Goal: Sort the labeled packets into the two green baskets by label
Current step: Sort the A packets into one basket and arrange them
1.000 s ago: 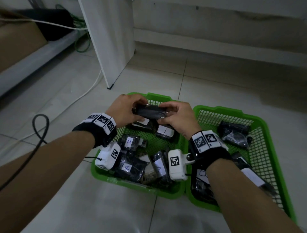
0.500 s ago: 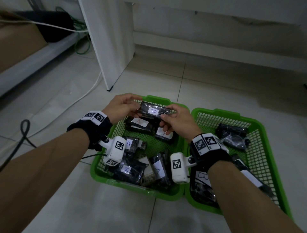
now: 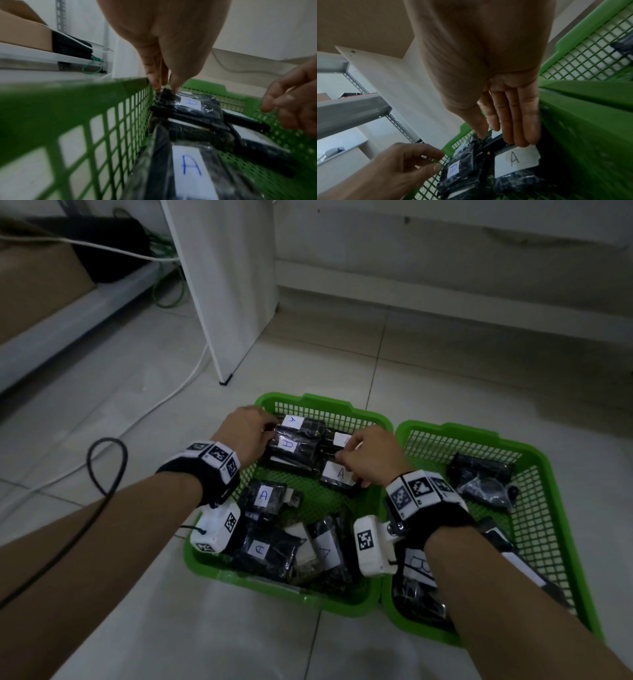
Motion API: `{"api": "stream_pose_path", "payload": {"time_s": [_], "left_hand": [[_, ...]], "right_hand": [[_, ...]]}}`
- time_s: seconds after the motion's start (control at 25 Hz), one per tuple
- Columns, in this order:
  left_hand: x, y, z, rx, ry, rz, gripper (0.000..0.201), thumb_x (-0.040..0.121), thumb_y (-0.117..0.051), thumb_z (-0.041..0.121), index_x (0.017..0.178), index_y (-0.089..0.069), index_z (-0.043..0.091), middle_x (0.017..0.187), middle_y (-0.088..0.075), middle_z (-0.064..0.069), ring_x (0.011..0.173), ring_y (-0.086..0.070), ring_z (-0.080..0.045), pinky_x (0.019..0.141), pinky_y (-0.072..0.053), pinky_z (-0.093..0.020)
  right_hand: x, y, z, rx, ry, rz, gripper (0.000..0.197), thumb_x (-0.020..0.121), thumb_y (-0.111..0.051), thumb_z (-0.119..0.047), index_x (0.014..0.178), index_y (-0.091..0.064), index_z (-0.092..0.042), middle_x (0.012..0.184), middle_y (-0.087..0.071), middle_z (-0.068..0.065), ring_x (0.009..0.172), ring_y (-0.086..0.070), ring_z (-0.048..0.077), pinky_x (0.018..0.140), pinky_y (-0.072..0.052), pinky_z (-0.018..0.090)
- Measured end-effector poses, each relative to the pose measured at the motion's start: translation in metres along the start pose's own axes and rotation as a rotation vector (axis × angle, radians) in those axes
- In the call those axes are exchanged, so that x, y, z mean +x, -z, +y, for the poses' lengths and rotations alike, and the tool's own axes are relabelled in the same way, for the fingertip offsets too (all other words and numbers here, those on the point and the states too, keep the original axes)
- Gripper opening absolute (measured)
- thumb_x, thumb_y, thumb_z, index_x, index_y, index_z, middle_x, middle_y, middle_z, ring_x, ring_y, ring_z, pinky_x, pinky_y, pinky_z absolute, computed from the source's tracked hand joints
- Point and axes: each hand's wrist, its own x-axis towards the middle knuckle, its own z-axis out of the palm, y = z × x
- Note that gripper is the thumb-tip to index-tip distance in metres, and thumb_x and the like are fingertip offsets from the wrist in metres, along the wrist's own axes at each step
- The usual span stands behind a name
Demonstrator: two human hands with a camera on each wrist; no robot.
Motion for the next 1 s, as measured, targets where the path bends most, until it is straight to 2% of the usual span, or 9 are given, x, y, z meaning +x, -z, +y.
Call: {"api": "stream_pose_path", "payload": {"time_s": [0.08, 0.16, 0.28, 0.44, 0.6, 0.72, 0.84, 0.92, 1.0], "left_hand": [[-0.005, -0.005, 0.005, 0.041, -0.083, 0.039, 0.026, 0.085, -0.066, 0.015, 0.110, -0.069, 0.008, 0.110, -0.063, -0.013, 0.097, -0.062, -0.034, 0.082, -0.051, -0.039], [-0.010, -0.008, 0.008, 0.094, -0.168, -0.032, 0.030, 0.080, -0.069, 0.025, 0.107, -0.069, 0.011, 0.109, -0.060, -0.008, 0.097, -0.061, -0.030, 0.080, -0.055, -0.039], [-0.008, -0.006, 0.014, 0.253, -0.181, -0.219, 0.038, 0.079, -0.072, 0.038, 0.110, -0.065, 0.016, 0.113, -0.059, -0.003, 0.104, -0.060, -0.026, 0.082, -0.054, -0.038], [0.007, -0.007, 0.026, 0.382, -0.177, -0.247, 0.036, 0.085, -0.070, 0.033, 0.114, -0.061, 0.014, 0.117, -0.061, -0.006, 0.103, -0.063, -0.029, 0.080, -0.054, -0.039], [0.005, -0.005, 0.027, 0.414, -0.185, -0.245, 0.040, 0.083, -0.070, 0.034, 0.116, -0.058, 0.014, 0.116, -0.059, -0.006, 0.104, -0.061, -0.029, 0.079, -0.055, -0.041], [-0.008, 0.006, 0.024, 0.315, -0.191, -0.209, 0.029, 0.079, -0.068, 0.026, 0.105, -0.062, 0.014, 0.107, -0.062, -0.005, 0.099, -0.061, -0.028, 0.077, -0.054, -0.038], [-0.028, 0.019, 0.012, 0.249, -0.175, -0.238, 0.022, 0.075, -0.067, 0.015, 0.096, -0.069, 0.018, 0.102, -0.066, -0.004, 0.096, -0.063, -0.028, 0.081, -0.054, -0.039], [-0.043, 0.022, 0.004, 0.223, -0.136, -0.251, 0.029, 0.071, -0.069, 0.009, 0.098, -0.070, 0.021, 0.109, -0.066, -0.004, 0.103, -0.061, -0.027, 0.086, -0.053, -0.039], [-0.055, 0.021, -0.005, 0.180, -0.083, -0.233, 0.038, 0.067, -0.070, 0.005, 0.101, -0.070, 0.021, 0.119, -0.062, -0.003, 0.111, -0.059, -0.026, 0.088, -0.053, -0.039]], "right_hand": [[-0.001, -0.004, 0.010, -0.079, 0.010, 0.013, 0.008, 0.085, -0.075, -0.016, 0.077, -0.074, -0.015, 0.085, -0.075, 0.006, 0.074, -0.071, 0.020, 0.065, -0.058, 0.030], [-0.001, -0.005, 0.015, -0.106, 0.017, 0.022, 0.009, 0.084, -0.074, -0.010, 0.081, -0.076, -0.019, 0.093, -0.075, 0.004, 0.083, -0.070, 0.018, 0.070, -0.055, 0.027], [-0.003, -0.009, 0.015, -0.180, 0.076, -0.077, 0.017, 0.085, -0.074, -0.008, 0.098, -0.080, -0.017, 0.108, -0.075, 0.004, 0.097, -0.070, 0.021, 0.082, -0.055, 0.028], [-0.002, -0.021, 0.015, -0.422, 0.182, -0.269, 0.021, 0.088, -0.070, -0.012, 0.105, -0.080, -0.016, 0.110, -0.074, 0.009, 0.101, -0.069, 0.027, 0.090, -0.057, 0.037], [-0.006, -0.020, 0.012, -0.443, 0.189, -0.264, 0.033, 0.089, -0.068, -0.012, 0.122, -0.073, -0.017, 0.128, -0.066, 0.009, 0.116, -0.063, 0.029, 0.097, -0.053, 0.038], [-0.014, -0.022, 0.005, -0.366, 0.188, -0.226, 0.029, 0.088, -0.072, -0.013, 0.117, -0.073, -0.017, 0.119, -0.068, 0.008, 0.110, -0.065, 0.028, 0.089, -0.055, 0.036], [-0.025, -0.037, -0.014, -0.328, 0.222, -0.320, 0.021, 0.087, -0.075, -0.017, 0.107, -0.076, -0.016, 0.110, -0.072, 0.006, 0.099, -0.067, 0.024, 0.088, -0.057, 0.037], [-0.027, -0.050, -0.031, -0.325, 0.282, -0.362, 0.018, 0.087, -0.074, -0.016, 0.104, -0.076, -0.012, 0.106, -0.073, 0.007, 0.097, -0.067, 0.025, 0.086, -0.057, 0.038], [-0.023, -0.066, -0.046, -0.346, 0.324, -0.357, 0.022, 0.090, -0.069, -0.014, 0.111, -0.072, -0.008, 0.112, -0.070, 0.011, 0.101, -0.066, 0.027, 0.085, -0.055, 0.036]]}}
